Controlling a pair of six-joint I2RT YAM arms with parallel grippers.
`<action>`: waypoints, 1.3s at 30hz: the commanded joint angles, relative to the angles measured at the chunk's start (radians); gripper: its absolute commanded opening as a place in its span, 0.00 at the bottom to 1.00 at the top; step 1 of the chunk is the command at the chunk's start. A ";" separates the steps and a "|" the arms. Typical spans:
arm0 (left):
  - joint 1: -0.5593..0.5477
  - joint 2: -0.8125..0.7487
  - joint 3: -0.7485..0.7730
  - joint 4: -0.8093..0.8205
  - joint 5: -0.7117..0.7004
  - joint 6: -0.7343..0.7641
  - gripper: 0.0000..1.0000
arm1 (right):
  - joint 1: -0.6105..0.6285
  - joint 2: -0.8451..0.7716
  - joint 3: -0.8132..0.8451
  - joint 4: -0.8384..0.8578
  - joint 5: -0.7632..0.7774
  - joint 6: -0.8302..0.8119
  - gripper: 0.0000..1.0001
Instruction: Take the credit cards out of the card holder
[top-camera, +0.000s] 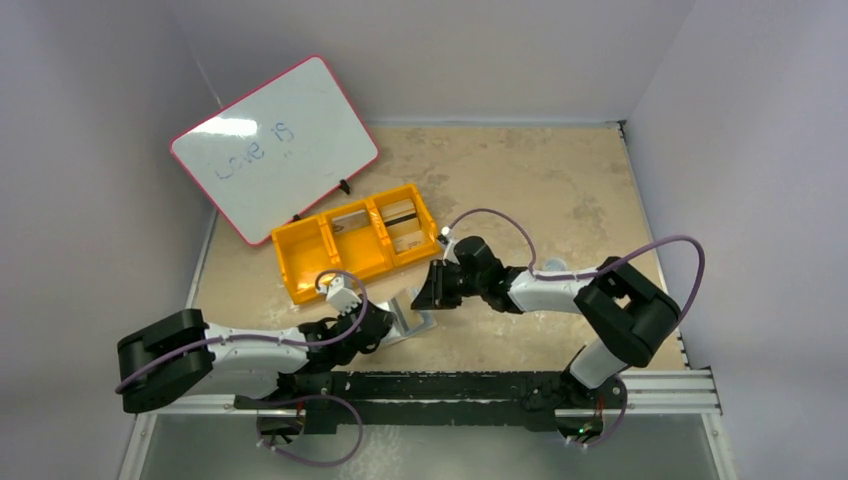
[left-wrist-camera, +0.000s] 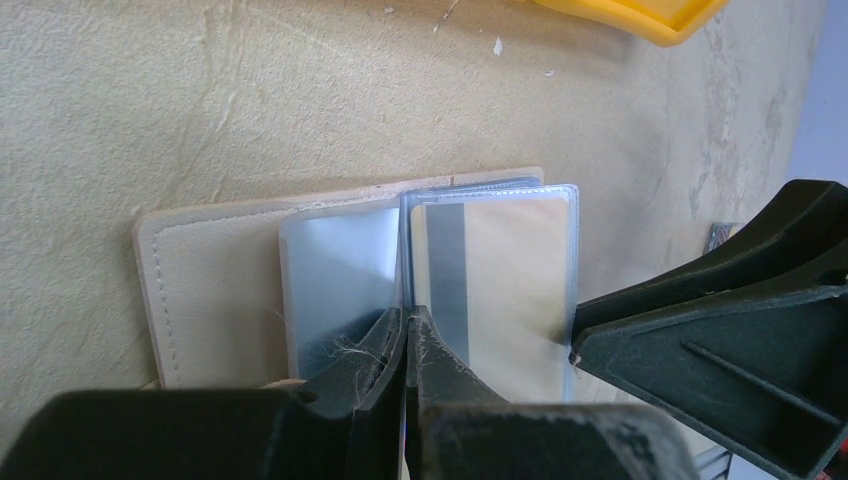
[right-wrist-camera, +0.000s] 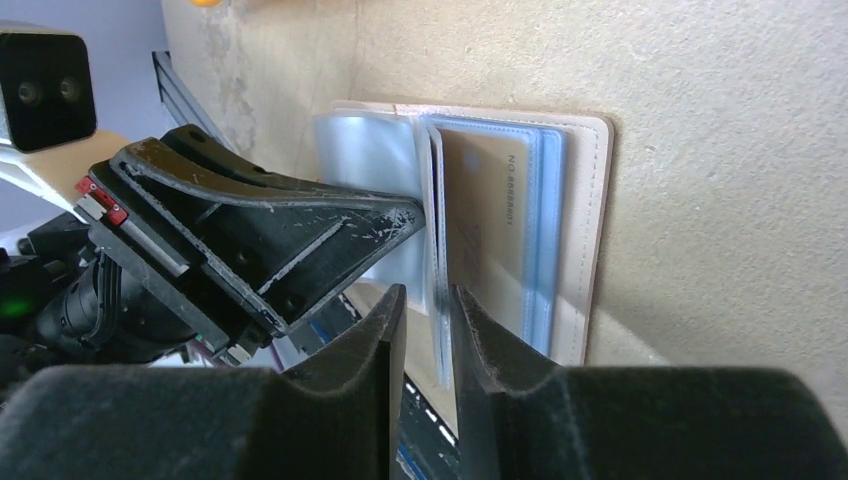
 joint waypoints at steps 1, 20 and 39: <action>-0.005 -0.014 -0.001 -0.105 -0.011 0.009 0.00 | 0.010 -0.018 0.064 -0.058 0.016 -0.059 0.26; -0.005 -0.244 0.119 -0.426 -0.128 0.037 0.26 | 0.040 0.025 0.094 0.067 -0.123 -0.078 0.28; -0.005 -0.190 0.092 -0.563 -0.094 -0.036 0.17 | 0.110 0.029 0.242 -0.340 0.223 -0.133 0.34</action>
